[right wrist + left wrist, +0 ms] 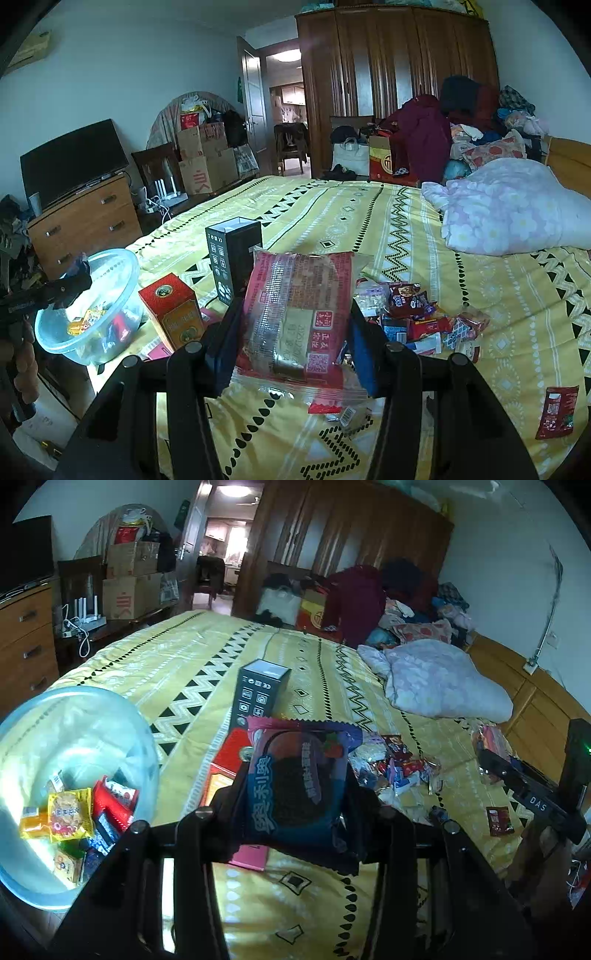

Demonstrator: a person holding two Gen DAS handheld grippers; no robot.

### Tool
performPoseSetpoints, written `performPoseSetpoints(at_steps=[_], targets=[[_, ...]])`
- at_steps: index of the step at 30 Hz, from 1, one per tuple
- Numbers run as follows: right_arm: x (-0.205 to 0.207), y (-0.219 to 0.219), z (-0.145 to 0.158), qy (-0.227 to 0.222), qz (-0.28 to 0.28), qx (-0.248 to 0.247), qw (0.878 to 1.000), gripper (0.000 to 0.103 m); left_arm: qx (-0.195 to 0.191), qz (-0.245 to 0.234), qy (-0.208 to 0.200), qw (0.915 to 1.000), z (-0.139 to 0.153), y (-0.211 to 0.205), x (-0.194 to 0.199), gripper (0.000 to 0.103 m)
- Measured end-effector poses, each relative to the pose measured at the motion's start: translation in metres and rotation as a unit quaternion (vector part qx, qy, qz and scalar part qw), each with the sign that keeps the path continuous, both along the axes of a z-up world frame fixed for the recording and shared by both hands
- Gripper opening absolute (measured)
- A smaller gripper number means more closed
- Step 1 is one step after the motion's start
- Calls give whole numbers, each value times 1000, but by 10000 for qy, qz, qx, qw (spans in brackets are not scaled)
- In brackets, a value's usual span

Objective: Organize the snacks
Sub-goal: 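Carry the Oreo packet and red cake packet over the clear bowl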

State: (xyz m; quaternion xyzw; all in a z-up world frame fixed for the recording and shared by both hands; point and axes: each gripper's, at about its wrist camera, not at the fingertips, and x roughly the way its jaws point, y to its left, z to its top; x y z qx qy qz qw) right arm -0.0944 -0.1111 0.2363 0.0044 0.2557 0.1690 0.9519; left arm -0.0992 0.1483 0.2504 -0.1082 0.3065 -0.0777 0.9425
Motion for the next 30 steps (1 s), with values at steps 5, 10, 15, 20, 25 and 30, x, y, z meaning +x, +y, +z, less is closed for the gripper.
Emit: performPoseSetpoints(at_steps=[5,10,15,20,25,30], targets=[[-2,-7,5,-43,57,171,9998,56,69,-72,-65,9999,8,-12,-2,46],[-2,-1,39,-246,291,391,9985,56,175,92,-336,9992,29,-8,-5,46],[12,46,87,-378,916,512,9938,56,455,710,-660,9942,64,38,-7,46],[35,129,121,-211,1832,708,9803,56,775,1726,-748,9791,82,120,-13,46],[58,234,134,50,2651,715,9616,56,1083,2651,-370,9574,58,189,-16,46],[81,332,120,622,3274,752,9398,56,1310,3009,389,9438,0,218,4,46]])
